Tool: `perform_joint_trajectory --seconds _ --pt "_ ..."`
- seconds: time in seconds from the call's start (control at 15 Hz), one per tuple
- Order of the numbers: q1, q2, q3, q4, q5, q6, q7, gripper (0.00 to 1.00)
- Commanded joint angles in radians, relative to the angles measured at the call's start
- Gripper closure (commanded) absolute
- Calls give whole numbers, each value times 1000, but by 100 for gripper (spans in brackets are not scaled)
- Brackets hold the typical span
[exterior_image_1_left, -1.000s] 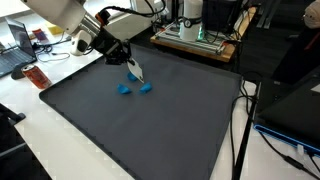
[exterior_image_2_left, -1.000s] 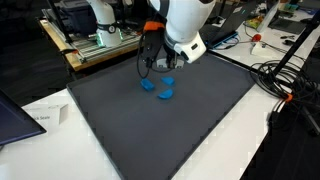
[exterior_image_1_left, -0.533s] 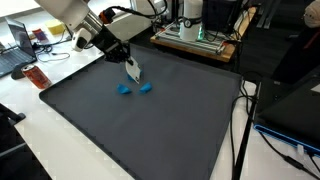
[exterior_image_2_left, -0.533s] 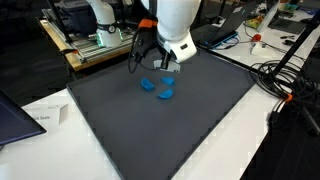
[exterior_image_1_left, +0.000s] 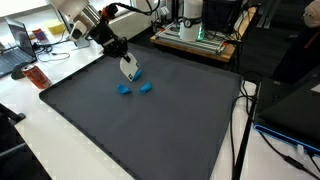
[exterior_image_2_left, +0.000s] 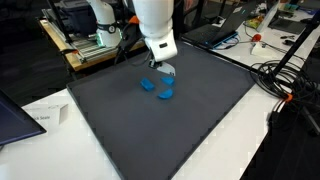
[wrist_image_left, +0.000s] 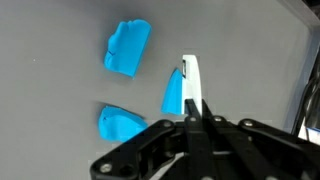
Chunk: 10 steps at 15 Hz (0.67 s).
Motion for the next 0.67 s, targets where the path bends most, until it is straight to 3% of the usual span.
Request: perform_joint_trajectory --seconds 0.0,0.6 --pt "-42 -56 -7 -95 74 70 28 99" --pt "-110 -162 -38 -299 255 187 26 99"
